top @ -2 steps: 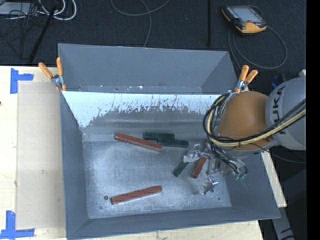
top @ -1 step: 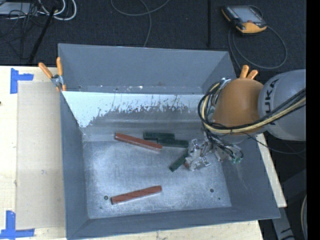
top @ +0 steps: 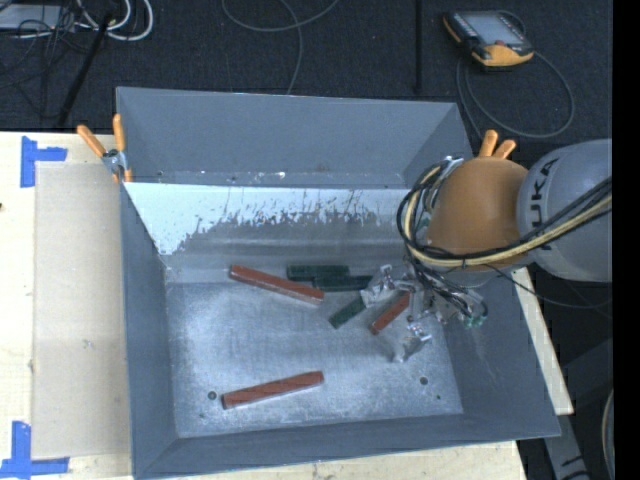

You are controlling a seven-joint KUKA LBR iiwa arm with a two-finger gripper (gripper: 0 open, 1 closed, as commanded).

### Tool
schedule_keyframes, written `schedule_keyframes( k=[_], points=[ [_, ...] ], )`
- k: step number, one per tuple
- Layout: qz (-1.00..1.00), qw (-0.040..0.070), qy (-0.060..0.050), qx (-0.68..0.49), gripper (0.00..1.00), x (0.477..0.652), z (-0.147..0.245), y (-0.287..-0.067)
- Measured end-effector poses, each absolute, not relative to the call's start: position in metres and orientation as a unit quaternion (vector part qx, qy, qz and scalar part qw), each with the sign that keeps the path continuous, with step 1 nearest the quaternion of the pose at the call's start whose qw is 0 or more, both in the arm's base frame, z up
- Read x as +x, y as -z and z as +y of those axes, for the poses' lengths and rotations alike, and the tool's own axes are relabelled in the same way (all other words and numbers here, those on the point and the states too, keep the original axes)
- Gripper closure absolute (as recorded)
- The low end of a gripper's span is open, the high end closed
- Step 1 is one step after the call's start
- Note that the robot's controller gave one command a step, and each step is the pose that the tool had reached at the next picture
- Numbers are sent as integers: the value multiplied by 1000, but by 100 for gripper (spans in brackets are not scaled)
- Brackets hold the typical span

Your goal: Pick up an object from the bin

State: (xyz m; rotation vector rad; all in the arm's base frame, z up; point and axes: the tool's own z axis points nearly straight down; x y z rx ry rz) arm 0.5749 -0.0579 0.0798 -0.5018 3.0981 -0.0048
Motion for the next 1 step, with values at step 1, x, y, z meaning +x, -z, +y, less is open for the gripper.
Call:
schedule_keyframes(
  k=[1],
  points=[
    [987,17,3,-160,100,582,-56,-84]
  ],
)
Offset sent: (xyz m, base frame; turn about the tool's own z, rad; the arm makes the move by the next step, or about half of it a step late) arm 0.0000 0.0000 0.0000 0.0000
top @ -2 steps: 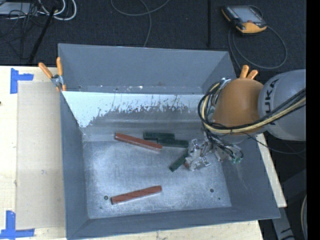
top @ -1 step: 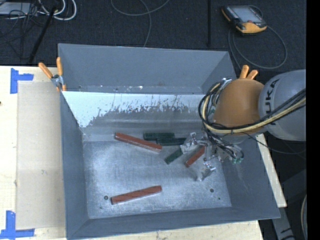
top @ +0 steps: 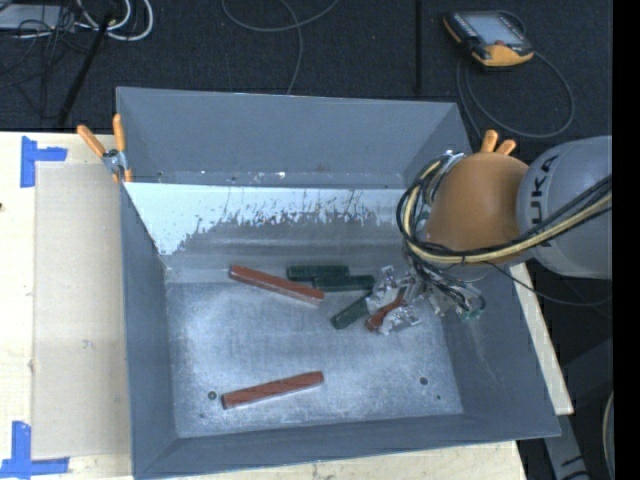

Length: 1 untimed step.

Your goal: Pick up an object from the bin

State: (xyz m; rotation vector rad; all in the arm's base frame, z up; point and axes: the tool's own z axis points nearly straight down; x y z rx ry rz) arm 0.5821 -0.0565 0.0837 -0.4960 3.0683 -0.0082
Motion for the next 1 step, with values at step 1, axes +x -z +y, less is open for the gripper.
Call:
schedule_keyframes(
  k=[1],
  points=[
    [987,16,3,-160,100,582,-57,-84]
  ],
)
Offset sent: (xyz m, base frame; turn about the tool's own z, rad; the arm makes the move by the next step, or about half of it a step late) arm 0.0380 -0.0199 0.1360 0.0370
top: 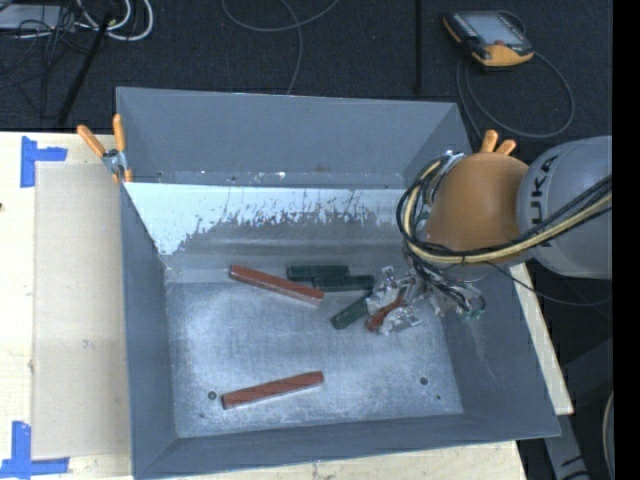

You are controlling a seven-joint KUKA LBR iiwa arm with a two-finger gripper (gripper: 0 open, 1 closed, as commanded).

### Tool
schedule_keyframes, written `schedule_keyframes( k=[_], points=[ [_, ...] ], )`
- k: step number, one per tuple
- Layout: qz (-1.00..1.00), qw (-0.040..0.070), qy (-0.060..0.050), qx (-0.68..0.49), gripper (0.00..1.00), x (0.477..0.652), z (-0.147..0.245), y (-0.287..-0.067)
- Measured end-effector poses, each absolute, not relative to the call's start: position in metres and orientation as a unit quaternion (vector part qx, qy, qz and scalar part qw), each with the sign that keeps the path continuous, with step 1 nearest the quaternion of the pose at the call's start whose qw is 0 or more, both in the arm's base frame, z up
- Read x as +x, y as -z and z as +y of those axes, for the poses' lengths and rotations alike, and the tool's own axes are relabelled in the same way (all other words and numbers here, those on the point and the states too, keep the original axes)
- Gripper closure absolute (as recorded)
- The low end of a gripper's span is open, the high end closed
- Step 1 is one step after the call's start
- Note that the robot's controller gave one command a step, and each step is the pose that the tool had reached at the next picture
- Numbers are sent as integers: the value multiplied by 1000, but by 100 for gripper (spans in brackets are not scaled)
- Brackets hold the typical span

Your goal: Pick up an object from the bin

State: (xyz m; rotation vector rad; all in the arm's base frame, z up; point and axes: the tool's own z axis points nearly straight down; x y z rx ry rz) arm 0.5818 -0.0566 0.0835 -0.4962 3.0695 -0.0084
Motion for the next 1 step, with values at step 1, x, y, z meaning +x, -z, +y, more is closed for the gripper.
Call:
schedule_keyframes(
  k=[1],
  points=[
    [990,3,0,-140,100,622,-76,-221]
  ],
)
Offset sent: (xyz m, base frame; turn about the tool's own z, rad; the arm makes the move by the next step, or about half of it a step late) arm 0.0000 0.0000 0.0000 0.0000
